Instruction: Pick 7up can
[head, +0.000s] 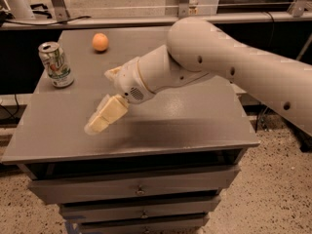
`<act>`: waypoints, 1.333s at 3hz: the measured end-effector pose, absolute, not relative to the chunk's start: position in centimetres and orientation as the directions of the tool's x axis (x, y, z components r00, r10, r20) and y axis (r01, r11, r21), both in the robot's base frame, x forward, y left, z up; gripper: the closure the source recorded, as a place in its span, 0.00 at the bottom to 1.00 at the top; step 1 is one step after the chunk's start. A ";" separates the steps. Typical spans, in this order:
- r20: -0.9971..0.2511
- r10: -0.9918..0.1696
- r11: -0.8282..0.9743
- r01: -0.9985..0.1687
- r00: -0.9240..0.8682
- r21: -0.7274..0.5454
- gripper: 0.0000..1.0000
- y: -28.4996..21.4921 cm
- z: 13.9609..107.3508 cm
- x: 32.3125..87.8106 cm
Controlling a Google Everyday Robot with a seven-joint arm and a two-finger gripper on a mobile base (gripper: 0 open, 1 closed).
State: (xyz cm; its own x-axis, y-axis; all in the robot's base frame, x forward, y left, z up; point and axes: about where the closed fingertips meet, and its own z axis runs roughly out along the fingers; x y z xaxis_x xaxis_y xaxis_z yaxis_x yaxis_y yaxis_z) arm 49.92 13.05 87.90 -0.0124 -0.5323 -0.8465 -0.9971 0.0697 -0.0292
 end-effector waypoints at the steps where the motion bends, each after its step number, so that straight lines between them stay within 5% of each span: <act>1: -0.883 -0.465 0.032 -0.996 0.058 -0.082 0.00 15.5 87.2 52.9; 4: -0.962 -0.218 0.023 -0.985 0.164 -0.173 0.00 26.4 85.8 62.6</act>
Offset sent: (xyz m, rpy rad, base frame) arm 0.1047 0.0903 -0.0267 0.2783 -0.1472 0.1106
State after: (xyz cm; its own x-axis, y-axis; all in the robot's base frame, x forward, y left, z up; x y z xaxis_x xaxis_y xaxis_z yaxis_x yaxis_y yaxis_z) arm 62.56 26.44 85.83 0.1636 -0.2175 -0.9622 -0.9847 0.0234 -0.1727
